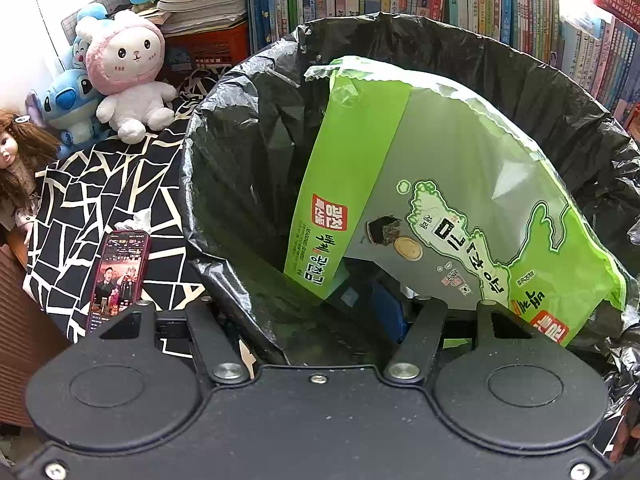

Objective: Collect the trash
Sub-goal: 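Close the right tool on the pale bread crust and lift it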

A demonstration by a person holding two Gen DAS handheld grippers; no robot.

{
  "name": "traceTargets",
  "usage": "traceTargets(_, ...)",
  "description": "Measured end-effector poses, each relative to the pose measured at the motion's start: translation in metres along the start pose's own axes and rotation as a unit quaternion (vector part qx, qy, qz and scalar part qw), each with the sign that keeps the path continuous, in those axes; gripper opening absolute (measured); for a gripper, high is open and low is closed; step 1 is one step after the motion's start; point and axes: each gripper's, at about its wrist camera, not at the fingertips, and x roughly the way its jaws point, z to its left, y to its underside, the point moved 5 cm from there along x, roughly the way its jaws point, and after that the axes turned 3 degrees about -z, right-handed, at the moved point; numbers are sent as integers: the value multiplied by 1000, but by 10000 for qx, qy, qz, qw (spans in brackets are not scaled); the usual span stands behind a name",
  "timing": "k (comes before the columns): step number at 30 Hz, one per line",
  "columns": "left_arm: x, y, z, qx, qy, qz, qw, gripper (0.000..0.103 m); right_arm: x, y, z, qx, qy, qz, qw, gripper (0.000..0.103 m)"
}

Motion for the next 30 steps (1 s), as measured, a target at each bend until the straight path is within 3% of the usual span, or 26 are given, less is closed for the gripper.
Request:
traceTargets(7,-1,0,-2,44,-49,-32,10000,63,11,1,-1,-56,-59,6,10000,75)
traceTargets(14,-2,1,-5,58,-135,-30,9999,64,38,-3,4,-81,-203,239,9995,78)
traceTargets(15,-2,1,-4,51,-140,-29,9999,64,39,-4,4,-39,-229,227,9995,74)
traceTargets(18,-2,1,-4,17,-148,-25,9999,64,37,-6,3,9,-289,243,9993,41)
traceTargets(20,-3,1,-4,-1,-147,-27,9999,64,33,-6,3,26,-375,269,9989,37)
traceTargets(23,-3,0,-4,-25,-127,-28,9999,64,24,-6,3,33,-445,197,9988,19)
traceTargets(25,-3,0,-3,-45,-100,-27,9999,64,15,-8,4,33,-396,124,9991,12)
traceTargets(30,-2,-1,-1,-83,-24,-20,10000,64,-9,-11,6,116,-509,-39,9986,10)
